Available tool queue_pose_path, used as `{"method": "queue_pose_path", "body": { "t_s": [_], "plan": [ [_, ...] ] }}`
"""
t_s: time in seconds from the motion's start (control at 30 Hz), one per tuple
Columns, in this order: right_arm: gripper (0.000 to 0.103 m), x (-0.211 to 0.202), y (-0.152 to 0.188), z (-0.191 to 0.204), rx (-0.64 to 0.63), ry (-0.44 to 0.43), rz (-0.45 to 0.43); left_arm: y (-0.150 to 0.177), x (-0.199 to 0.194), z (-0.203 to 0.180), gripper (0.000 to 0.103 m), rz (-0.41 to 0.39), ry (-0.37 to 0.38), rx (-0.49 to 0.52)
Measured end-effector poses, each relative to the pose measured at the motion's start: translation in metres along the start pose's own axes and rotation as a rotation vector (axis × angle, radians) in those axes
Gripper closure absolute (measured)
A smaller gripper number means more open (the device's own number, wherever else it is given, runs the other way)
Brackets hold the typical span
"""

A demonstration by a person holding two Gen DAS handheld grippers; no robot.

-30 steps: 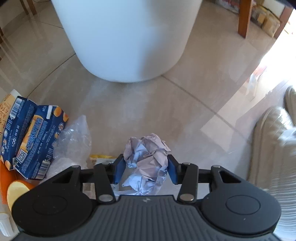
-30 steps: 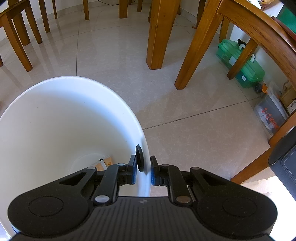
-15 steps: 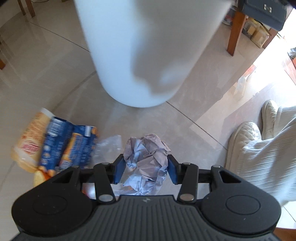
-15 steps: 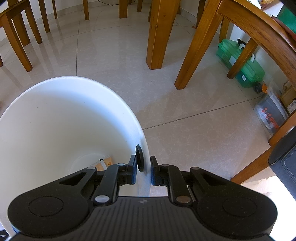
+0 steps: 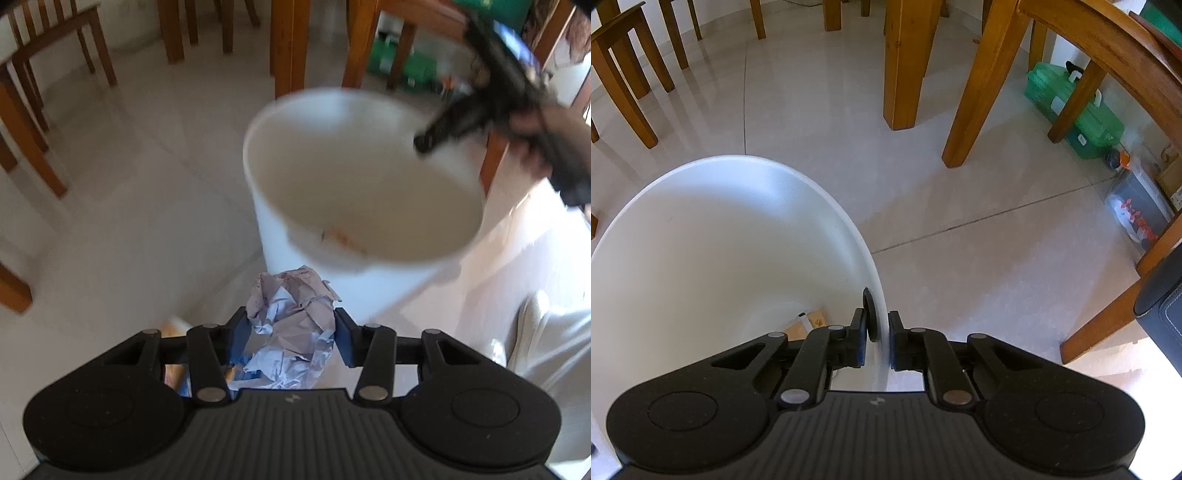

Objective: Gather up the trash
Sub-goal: 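Carry the crumpled paper over the bin and open the left tool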

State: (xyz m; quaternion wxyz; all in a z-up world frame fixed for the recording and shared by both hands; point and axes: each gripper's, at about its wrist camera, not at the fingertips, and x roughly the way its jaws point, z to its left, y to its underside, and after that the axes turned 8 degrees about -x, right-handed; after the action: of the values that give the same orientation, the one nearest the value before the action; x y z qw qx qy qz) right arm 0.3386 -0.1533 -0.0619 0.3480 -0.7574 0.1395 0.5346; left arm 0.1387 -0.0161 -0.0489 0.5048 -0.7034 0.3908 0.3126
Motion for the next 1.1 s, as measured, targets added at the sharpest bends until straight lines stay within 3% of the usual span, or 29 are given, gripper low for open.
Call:
{"method": "queue_pose_path", "body": {
  "t_s": [0.17,0.43,0.5,0.57,0.63,0.83,1.1],
  "plan": [
    [0.091,-0.001,0.001,-0.004,0.024,-0.018,0.003,-0.04,-0.01,-0.009,0.054,-0.084,0.03,0.017],
    [0.092,-0.001,0.001,-0.006,0.02,-0.017,-0.002,-0.071,0.019,-0.029,0.053,-0.101,0.072,0.019],
    [0.092,-0.001,0.001,-0.002,-0.002,-0.005,-0.011,-0.069,0.026,-0.033,0.052,-0.095,0.074,0.021],
    [0.091,0.0,0.001,-0.001,-0.006,0.0,-0.014,-0.067,0.028,-0.034,0.024,-0.098,0.055,0.028],
    [0.091,0.0,0.001,-0.001,-0.008,0.003,-0.015,-0.064,0.029,-0.037,0.017,-0.13,0.037,0.031],
    [0.09,-0.001,0.002,0.003,-0.021,0.019,-0.021,-0.052,0.024,-0.04,0.01,-0.17,0.022,0.047],
    [0.09,-0.002,0.003,0.005,-0.02,0.022,-0.024,-0.02,0.011,-0.028,0.007,-0.196,0.005,0.008]
  ]
}}
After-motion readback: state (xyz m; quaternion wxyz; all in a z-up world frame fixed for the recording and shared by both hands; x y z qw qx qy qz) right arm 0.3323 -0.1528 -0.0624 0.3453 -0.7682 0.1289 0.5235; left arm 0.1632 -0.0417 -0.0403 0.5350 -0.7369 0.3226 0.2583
